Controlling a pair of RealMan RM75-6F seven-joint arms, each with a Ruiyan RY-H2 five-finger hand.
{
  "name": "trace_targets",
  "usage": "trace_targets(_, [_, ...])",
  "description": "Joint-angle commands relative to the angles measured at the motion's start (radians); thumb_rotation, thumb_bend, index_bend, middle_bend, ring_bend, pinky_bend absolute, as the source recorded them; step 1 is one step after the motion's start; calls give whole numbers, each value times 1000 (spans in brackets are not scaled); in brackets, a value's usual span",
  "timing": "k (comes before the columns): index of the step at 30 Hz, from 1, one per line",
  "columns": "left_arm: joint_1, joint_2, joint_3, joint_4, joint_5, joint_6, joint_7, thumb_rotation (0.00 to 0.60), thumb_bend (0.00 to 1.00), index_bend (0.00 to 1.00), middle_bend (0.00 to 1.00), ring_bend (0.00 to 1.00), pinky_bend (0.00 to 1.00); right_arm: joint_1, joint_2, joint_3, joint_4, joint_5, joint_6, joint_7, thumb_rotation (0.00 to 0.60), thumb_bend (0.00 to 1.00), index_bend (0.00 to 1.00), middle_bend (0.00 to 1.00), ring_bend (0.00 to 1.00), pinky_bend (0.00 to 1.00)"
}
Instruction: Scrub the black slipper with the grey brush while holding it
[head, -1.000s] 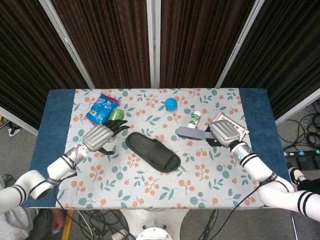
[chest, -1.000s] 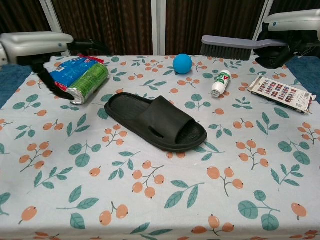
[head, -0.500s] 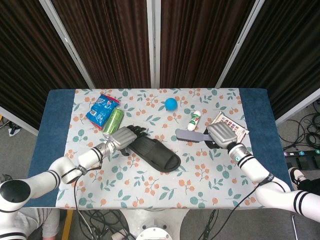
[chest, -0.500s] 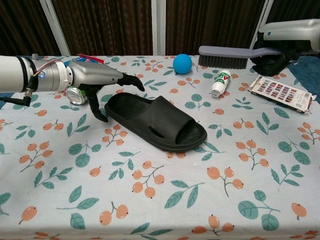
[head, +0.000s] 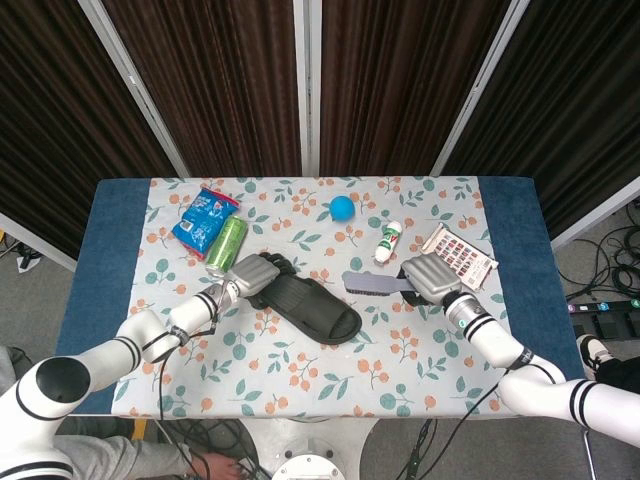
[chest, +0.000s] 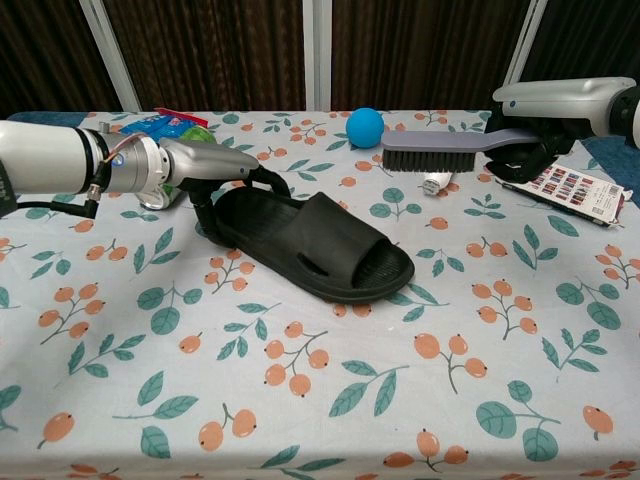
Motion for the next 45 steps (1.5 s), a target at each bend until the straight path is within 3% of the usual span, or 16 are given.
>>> trace_targets(1, [8,-6,2,4,-11,28,-2,600,318,387,409,236,245,7,-25,-10,23,-16,-4,-7,600,757,1000,1000,1000,1000])
trace_targets(14, [10,24,-2,-64,-66,21,39,600,328,412,430,252,253,87,-283,4,262,-133,21,-9,600,750,1000,1000,1000,1000])
trace_targets(18, [7,33,-7,-84,-83,12,57,600,328,411,430,252,253,107,-347,-17,340,-195,42,-29,600,746,1000,1000,1000,1000])
trace_targets(23, [12,38,-11,-92,-100,15,67,600,329,411,430,252,253,104,-334,-75,338,-261,35,-28,600,746,1000,1000,1000,1000])
trace_targets(30, [10,39,-2,-89,-103,11,84,600,328,411,430,252,252,69,-235,-151,247,-354,80,25,600,749,1000,1000,1000,1000])
trace_targets(37, [10,43,0,-104,-107,14,103,600,329,410,430,252,253,74,-232,-78,271,-356,159,116,600,750,1000,1000,1000,1000])
trace_targets(41, [9,47,-1,-112,-113,8,116,600,328,409,430,252,252,111,-299,-51,349,-333,114,117,600,749,1000,1000,1000,1000])
trace_targets(45, [9,48,-4,-113,-122,7,122,600,328,408,430,252,252,137,-351,-69,407,-333,54,90,600,748,1000,1000,1000,1000])
